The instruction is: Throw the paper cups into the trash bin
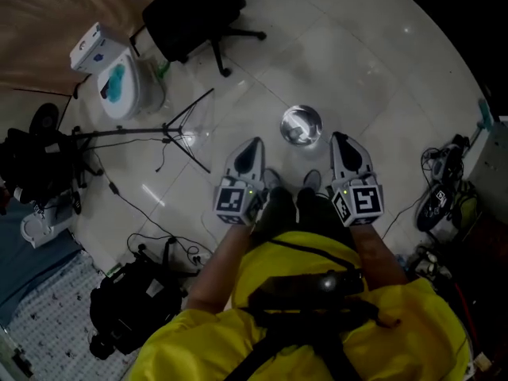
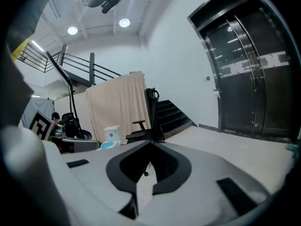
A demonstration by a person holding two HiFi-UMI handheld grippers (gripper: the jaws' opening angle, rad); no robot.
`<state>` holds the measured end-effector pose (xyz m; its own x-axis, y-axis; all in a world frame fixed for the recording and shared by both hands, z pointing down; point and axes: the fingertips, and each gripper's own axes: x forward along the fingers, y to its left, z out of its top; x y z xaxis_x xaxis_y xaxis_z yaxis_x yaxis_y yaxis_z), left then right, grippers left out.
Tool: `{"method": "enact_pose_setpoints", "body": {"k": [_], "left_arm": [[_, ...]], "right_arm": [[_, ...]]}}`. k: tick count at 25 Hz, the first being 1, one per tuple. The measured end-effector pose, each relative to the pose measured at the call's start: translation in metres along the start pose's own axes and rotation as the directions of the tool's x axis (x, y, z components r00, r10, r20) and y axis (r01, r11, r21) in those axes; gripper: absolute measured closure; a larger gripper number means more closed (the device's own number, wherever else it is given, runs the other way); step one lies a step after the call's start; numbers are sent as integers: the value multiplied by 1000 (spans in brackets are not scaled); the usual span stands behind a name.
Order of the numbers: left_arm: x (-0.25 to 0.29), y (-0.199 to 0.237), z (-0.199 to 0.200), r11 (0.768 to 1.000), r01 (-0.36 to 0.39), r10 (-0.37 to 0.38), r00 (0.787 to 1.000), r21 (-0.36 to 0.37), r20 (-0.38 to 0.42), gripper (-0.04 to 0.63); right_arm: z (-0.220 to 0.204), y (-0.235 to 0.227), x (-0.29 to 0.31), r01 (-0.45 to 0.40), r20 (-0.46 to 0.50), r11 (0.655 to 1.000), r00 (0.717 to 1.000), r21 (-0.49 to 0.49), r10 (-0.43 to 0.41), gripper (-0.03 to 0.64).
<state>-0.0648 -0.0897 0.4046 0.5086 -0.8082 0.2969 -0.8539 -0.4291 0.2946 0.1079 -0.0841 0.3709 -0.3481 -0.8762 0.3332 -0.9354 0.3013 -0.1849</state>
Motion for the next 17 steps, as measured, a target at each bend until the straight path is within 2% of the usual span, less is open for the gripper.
{"method": "enact_pose_setpoints", "body": {"k": [4, 11, 17], "left_arm": [[-2, 0, 4, 1000, -5, 5, 1000, -24, -10, 603], [-6, 11, -4, 1000, 1, -1, 999, -12, -32, 603], [2, 26, -12, 999, 23, -25, 997, -31, -68, 603]], "right_arm": [[1, 1, 1, 6, -7, 1000, 1000, 5, -6, 612], [-9, 12, 12, -5, -33, 1000, 999, -5, 5, 612], [-18, 17, 30, 7, -53, 1000, 999, 3, -7, 612]]}}
